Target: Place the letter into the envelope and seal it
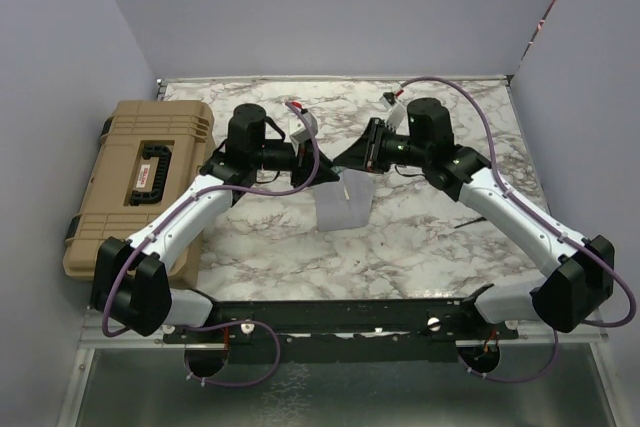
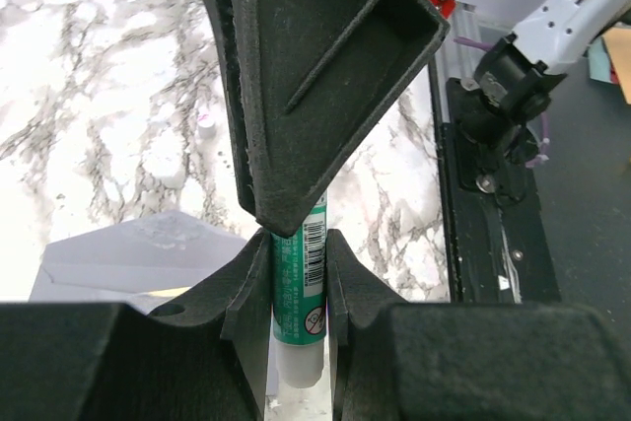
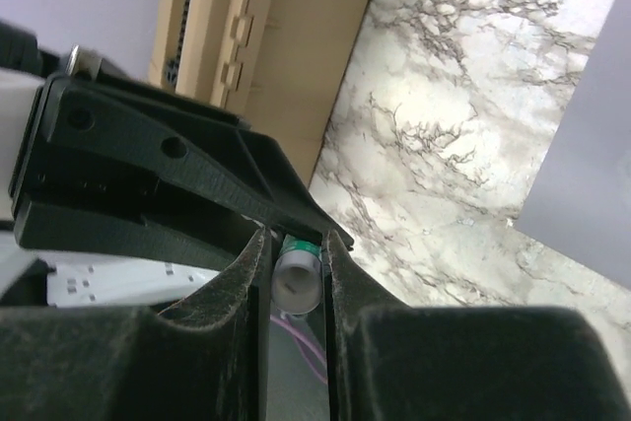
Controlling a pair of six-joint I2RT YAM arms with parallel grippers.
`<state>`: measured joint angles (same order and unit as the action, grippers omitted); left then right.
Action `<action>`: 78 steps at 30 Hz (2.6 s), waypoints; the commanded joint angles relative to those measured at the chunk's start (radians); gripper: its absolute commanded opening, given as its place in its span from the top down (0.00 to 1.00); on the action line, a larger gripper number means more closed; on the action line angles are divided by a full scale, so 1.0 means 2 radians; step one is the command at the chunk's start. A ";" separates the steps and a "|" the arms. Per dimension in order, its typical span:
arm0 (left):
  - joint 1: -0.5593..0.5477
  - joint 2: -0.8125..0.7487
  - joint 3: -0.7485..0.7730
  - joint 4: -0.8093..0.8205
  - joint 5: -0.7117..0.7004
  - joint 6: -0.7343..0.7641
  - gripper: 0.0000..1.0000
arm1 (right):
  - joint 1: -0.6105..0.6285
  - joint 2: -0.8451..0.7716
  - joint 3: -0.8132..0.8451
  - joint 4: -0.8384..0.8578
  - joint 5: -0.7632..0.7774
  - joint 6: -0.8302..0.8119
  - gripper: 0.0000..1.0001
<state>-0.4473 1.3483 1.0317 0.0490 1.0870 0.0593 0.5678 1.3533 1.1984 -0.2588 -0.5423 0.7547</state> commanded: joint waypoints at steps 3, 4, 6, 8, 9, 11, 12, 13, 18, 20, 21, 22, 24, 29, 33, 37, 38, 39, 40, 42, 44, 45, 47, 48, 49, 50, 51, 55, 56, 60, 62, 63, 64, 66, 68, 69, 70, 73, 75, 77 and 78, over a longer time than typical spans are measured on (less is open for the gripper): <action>-0.003 -0.003 -0.002 0.034 -0.081 0.023 1.00 | 0.000 0.008 -0.022 0.005 0.117 0.164 1.00; -0.003 0.000 -0.004 0.037 -0.086 0.022 1.00 | 0.001 0.012 -0.018 0.012 0.113 0.171 1.00; -0.003 0.007 -0.005 0.042 -0.093 0.017 1.00 | 0.000 0.013 -0.019 0.025 0.108 0.170 0.92; -0.003 0.016 -0.005 0.052 -0.100 0.003 1.00 | 0.000 0.005 -0.017 0.028 0.106 0.151 0.67; -0.003 0.020 -0.004 0.055 -0.105 -0.005 1.00 | 0.001 -0.002 -0.016 0.029 0.107 0.135 0.54; -0.003 0.026 -0.002 0.065 -0.122 -0.025 1.00 | 0.000 -0.020 -0.009 0.014 0.119 0.096 0.37; -0.003 0.027 -0.001 0.072 -0.129 -0.042 1.00 | -0.001 -0.026 -0.003 -0.001 0.130 0.075 0.32; -0.003 0.029 0.001 0.080 -0.134 -0.058 1.00 | -0.001 -0.031 0.006 -0.018 0.139 0.054 0.30; -0.005 0.035 0.025 0.100 -0.141 -0.117 1.00 | -0.001 -0.040 0.033 -0.086 0.182 -0.008 0.27; -0.007 0.034 0.034 0.102 -0.148 -0.131 1.00 | -0.001 -0.046 0.029 -0.094 0.180 -0.023 0.27; -0.008 0.034 0.039 0.103 -0.151 -0.140 1.00 | -0.001 -0.050 0.029 -0.102 0.180 -0.028 0.27; -0.010 0.036 0.044 0.106 -0.156 -0.149 1.00 | -0.001 -0.053 0.029 -0.111 0.182 -0.035 0.26; -0.014 0.040 0.058 0.107 -0.159 -0.165 1.00 | -0.002 -0.058 0.035 -0.135 0.191 -0.046 0.25; -0.022 0.051 0.080 0.107 -0.177 -0.195 1.00 | -0.004 -0.086 0.044 -0.170 0.188 -0.068 0.20; -0.035 0.059 0.092 0.107 -0.178 -0.208 1.00 | -0.004 -0.109 0.038 -0.189 0.159 -0.096 0.18; -0.045 0.056 0.080 0.105 -0.170 -0.196 1.00 | -0.005 -0.165 -0.010 -0.161 0.133 -0.105 0.18; -0.047 0.052 0.071 0.105 -0.169 -0.189 1.00 | -0.005 -0.177 -0.016 -0.156 0.131 -0.100 0.18; -0.049 0.046 0.060 0.104 -0.171 -0.179 1.00 | -0.006 -0.189 -0.022 -0.150 0.130 -0.092 0.18; -0.051 0.039 0.049 0.105 -0.173 -0.167 1.00 | -0.006 -0.198 -0.028 -0.141 0.131 -0.081 0.18; -0.054 0.015 0.026 0.103 -0.179 -0.138 1.00 | -0.006 -0.211 -0.041 -0.112 0.136 -0.059 0.18; -0.057 -0.006 0.005 0.102 -0.177 -0.111 1.00 | -0.005 -0.209 -0.039 -0.092 0.147 -0.045 0.18; -0.057 -0.017 -0.003 0.100 -0.177 -0.101 1.00 | -0.005 -0.204 -0.030 -0.093 0.157 -0.040 0.18; -0.057 -0.036 -0.017 0.097 -0.179 -0.085 1.00 | -0.006 -0.192 -0.007 -0.094 0.174 -0.026 0.18; -0.057 -0.043 -0.023 0.097 -0.181 -0.083 1.00 | -0.005 -0.183 0.006 -0.096 0.176 -0.020 0.18; -0.058 -0.049 -0.027 0.097 -0.181 -0.080 1.00 | -0.005 -0.171 0.021 -0.102 0.179 -0.014 0.18; -0.059 -0.054 -0.031 0.097 -0.180 -0.079 1.00 | -0.005 -0.158 0.038 -0.111 0.181 -0.011 0.18; -0.062 -0.057 -0.033 0.097 -0.179 -0.076 1.00 | -0.005 -0.144 0.052 -0.118 0.181 -0.010 0.18; -0.066 -0.069 -0.049 0.096 -0.174 -0.067 1.00 | -0.005 -0.090 0.086 -0.125 0.170 -0.005 0.20; -0.067 -0.070 -0.050 0.095 -0.171 -0.068 1.00 | -0.005 -0.081 0.087 -0.118 0.157 -0.002 0.20; -0.069 -0.073 -0.045 0.095 -0.166 -0.065 1.00 | -0.005 -0.060 0.074 -0.089 0.111 0.012 0.24; -0.070 -0.072 -0.043 0.099 -0.168 -0.062 1.00 | -0.005 -0.056 0.064 -0.073 0.094 0.018 0.26; -0.070 -0.071 -0.041 0.099 -0.170 -0.061 1.00 | -0.005 -0.053 0.062 -0.067 0.083 0.016 0.27; -0.070 -0.071 -0.041 0.099 -0.171 -0.059 1.00 | -0.005 -0.049 0.060 -0.063 0.073 0.014 0.28; -0.070 -0.072 -0.042 0.099 -0.173 -0.056 1.00 | -0.005 -0.038 0.062 -0.065 0.048 0.008 0.32; -0.070 -0.071 -0.042 0.100 -0.172 -0.056 1.00 | -0.004 -0.032 0.066 -0.077 0.041 0.001 0.34; -0.070 -0.071 -0.042 0.102 -0.170 -0.056 1.00 | -0.004 -0.033 0.064 -0.078 0.042 0.000 0.35; -0.070 -0.072 -0.042 0.105 -0.170 -0.056 1.00 | -0.005 -0.035 0.062 -0.080 0.046 -0.001 0.37; -0.070 -0.074 -0.041 0.111 -0.169 -0.054 1.00 | -0.004 -0.036 0.064 -0.095 0.050 -0.010 0.42; -0.070 -0.074 -0.038 0.114 -0.163 -0.054 1.00 | -0.004 -0.033 0.066 -0.102 0.052 -0.014 0.45; -0.070 -0.073 -0.038 0.119 -0.157 -0.054 1.00 | -0.004 -0.031 0.066 -0.107 0.058 -0.017 0.50; -0.070 -0.072 -0.038 0.121 -0.153 -0.054 1.00 | -0.004 -0.030 0.066 -0.108 0.056 -0.018 0.53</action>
<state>-0.5831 1.2186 0.9470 0.2470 0.7418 -0.0658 0.5610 1.2842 1.3243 -0.4423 -0.4129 0.7467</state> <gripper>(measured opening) 0.243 0.517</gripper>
